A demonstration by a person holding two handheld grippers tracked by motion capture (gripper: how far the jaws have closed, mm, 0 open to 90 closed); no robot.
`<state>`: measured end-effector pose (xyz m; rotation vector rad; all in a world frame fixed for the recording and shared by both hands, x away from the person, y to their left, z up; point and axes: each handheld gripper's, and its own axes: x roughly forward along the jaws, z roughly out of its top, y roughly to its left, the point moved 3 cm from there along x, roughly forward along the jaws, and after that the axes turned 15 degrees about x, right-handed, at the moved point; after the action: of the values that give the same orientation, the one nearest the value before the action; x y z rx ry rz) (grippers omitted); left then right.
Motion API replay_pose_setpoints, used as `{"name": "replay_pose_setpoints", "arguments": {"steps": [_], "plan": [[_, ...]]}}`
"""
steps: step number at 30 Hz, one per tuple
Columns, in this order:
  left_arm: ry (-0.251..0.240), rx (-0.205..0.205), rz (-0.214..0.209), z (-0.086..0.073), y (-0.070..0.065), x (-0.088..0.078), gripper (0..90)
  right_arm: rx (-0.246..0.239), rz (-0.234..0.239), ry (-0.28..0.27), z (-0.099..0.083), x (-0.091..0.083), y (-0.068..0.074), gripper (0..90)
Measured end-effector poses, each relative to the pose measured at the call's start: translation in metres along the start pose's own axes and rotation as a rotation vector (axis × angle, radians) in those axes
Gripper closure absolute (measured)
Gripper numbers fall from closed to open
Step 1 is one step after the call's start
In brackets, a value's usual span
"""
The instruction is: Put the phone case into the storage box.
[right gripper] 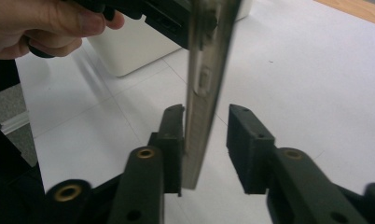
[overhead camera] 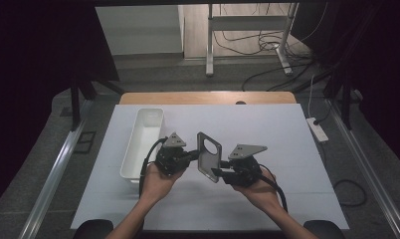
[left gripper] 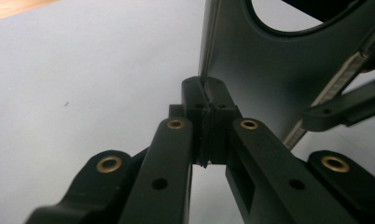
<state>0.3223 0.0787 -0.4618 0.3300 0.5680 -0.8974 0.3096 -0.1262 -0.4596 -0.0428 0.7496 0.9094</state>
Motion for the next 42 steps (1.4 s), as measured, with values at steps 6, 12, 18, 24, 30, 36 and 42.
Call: {"name": "replay_pose_setpoints", "arguments": {"steps": [6, 12, 18, 24, 30, 36, 42], "plan": [[0.005, -0.008, 0.012, -0.002, 0.007, -0.001, 89.0, 0.002, 0.006, 0.018, -0.001, -0.004, -0.005, 55.0], [0.018, -0.013, 0.025, -0.002, 0.013, -0.003, 89.0, 0.032, 0.025, 0.021, -0.003, -0.009, -0.011, 49.5], [0.029, -0.012, 0.027, -0.001, 0.018, -0.003, 89.1, 0.069, 0.036, 0.031, -0.004, -0.015, -0.019, 43.8], [0.040, -0.014, 0.030, -0.001, 0.022, -0.005, 89.1, 0.077, 0.029, 0.032, -0.005, -0.021, -0.027, 37.1], [0.039, -0.026, 0.031, 0.000, 0.027, -0.008, 89.1, 0.083, 0.012, 0.033, -0.007, -0.028, -0.034, 30.1], [0.036, -0.050, 0.027, 0.001, 0.035, -0.011, 89.1, 0.103, -0.015, 0.028, -0.014, -0.038, -0.046, 22.2], [0.037, -0.058, 0.020, 0.005, 0.040, -0.012, 89.1, 0.123, -0.038, 0.019, -0.021, -0.046, -0.052, 17.1]]}}
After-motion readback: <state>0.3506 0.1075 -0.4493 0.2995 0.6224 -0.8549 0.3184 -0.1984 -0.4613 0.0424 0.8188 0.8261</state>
